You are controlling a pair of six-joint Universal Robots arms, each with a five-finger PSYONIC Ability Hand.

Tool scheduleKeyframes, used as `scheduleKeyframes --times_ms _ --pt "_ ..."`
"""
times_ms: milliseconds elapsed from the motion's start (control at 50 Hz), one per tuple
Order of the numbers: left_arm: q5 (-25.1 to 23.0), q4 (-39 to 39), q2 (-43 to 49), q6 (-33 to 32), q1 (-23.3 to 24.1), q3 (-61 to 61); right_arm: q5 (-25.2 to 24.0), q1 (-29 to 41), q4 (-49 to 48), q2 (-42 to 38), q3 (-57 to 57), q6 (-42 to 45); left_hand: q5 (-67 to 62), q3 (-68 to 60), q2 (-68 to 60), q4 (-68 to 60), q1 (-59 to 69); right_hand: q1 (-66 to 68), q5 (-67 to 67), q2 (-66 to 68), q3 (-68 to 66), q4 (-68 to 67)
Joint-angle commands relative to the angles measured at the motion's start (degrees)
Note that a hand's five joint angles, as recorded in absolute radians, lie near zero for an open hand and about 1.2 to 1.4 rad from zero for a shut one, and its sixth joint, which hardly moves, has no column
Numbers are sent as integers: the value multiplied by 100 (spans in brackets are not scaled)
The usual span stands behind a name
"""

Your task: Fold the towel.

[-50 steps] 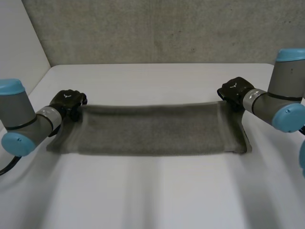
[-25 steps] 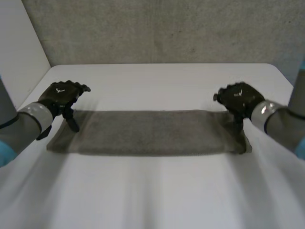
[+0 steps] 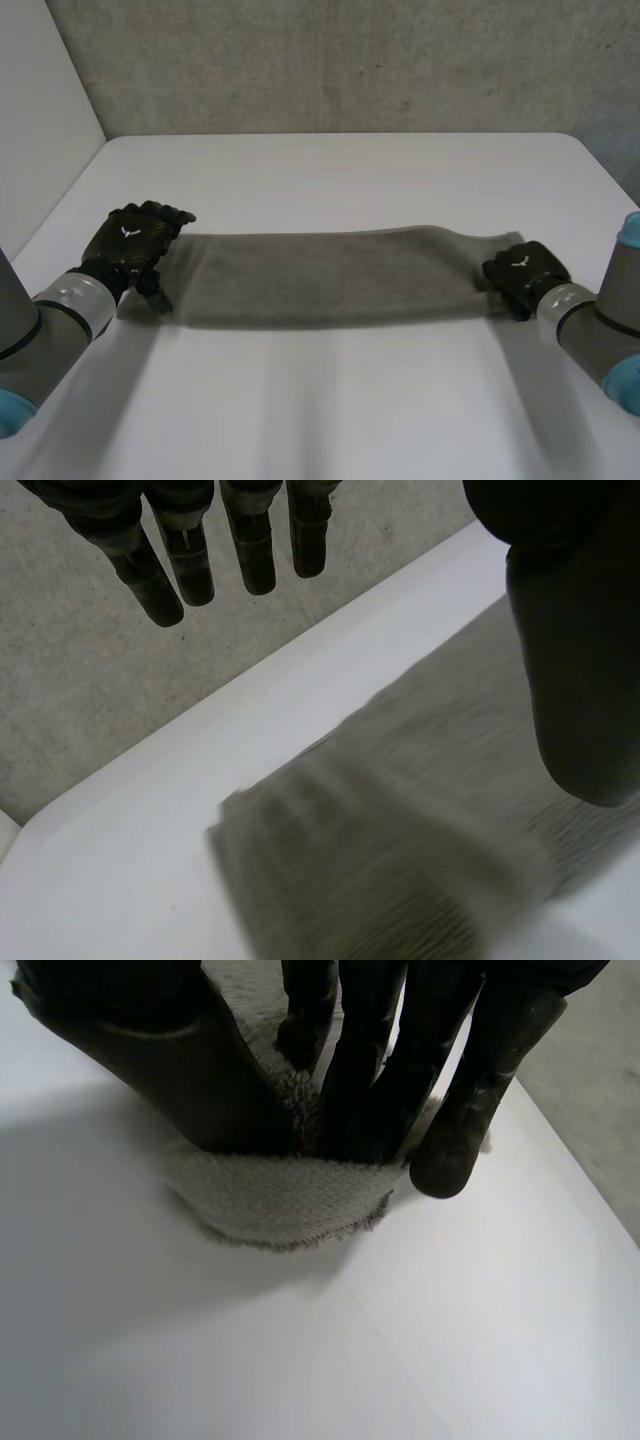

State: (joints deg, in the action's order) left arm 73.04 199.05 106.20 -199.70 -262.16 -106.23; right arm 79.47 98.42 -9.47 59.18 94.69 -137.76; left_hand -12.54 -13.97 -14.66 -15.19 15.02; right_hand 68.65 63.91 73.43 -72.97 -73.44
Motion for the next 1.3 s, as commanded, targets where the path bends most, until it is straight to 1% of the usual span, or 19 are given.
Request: scheduleKeyframes --times_ms 20,200,280,380,480,540,580,600,640,700,740,780,800,820,840,940,1000,1120,1300 --pt "0 -6 -3 1 -46 24 104 -542 94 40 -100 197 1233 375 445 497 -481 1135 609 657 -703 -656" --pt "0 -15 -29 1 -55 6 191 -1526 428 408 -380 1276 1233 375 445 497 -481 1135 609 657 -703 -656" --pt "0 -24 -134 19 -63 -3 236 -1581 508 621 -671 1568 1233 375 445 497 -481 1135 609 657 -703 -656" --pt "0 -15 -170 19 -63 -12 517 -543 569 744 -1199 1287 1233 375 445 497 -481 1135 609 657 -703 -656" --pt "9 -15 -179 19 -37 15 789 1473 481 639 -1751 839 1233 375 445 497 -481 1135 609 657 -703 -656" --pt "17 -15 -179 27 -2 59 877 2058 402 462 -1911 839 1233 375 445 497 -481 1135 609 657 -703 -656" --pt "18 -15 -179 28 15 68 1043 3178 140 -123 -2260 865 1233 375 445 497 -481 1135 609 657 -703 -656" --pt "18 -15 -187 36 24 76 1044 3183 138 -126 -2262 865 1233 375 445 497 -481 1135 609 657 -703 -656" --pt "18 -15 -179 36 24 76 1158 3935 -46 -529 -2411 883 1233 375 445 497 -481 1135 609 657 -703 -656" --pt "26 -15 -179 45 51 76 1194 4168 -73 -724 -2464 883 1233 375 445 497 -481 1135 609 657 -703 -656" --pt "26 -15 -179 45 68 76 1202 4351 -81 -978 -2482 865 1233 375 445 497 -481 -915 -1441 -1393 1348 1394" --pt "26 -15 -179 45 104 68 1194 4387 -90 -1023 -2473 865 1233 375 445 497 -481 -1261 -1787 -1739 1694 1740" --pt "26 -15 -161 45 130 68 1194 4318 -81 -1006 -2430 865 1233 375 445 497 -481 -2797 -3323 -3275 3229 3275" --pt "26 -15 -144 45 139 68 1194 4317 -81 -1005 -2429 865 1233 375 445 497 -481 -2812 -3338 -3290 3244 3291" --pt "26 -15 -143 45 139 68 1202 4300 -55 -997 -2394 787 1233 375 445 497 -481 -5865 -6391 -6343 6297 6344" --pt "18 -15 -126 54 156 41 1176 4203 7 -717 -2088 681 1233 375 445 497 -481 -5865 -6391 -6343 6297 6344" --pt "9 -15 -135 63 227 32 1062 3617 -11 -77 -1509 488 1233 375 445 497 -481 -5865 -6391 -6343 6297 6344" --pt "26 2 -143 89 831 199 545 2701 -46 821 -384 49 1115 258 327 380 -364 -5865 -6391 -6343 6297 6344" --pt "88 108 -82 282 1702 936 -239 1847 -99 1297 665 -594 1031 173 243 296 -279 -5865 -6391 -6343 6297 6344"
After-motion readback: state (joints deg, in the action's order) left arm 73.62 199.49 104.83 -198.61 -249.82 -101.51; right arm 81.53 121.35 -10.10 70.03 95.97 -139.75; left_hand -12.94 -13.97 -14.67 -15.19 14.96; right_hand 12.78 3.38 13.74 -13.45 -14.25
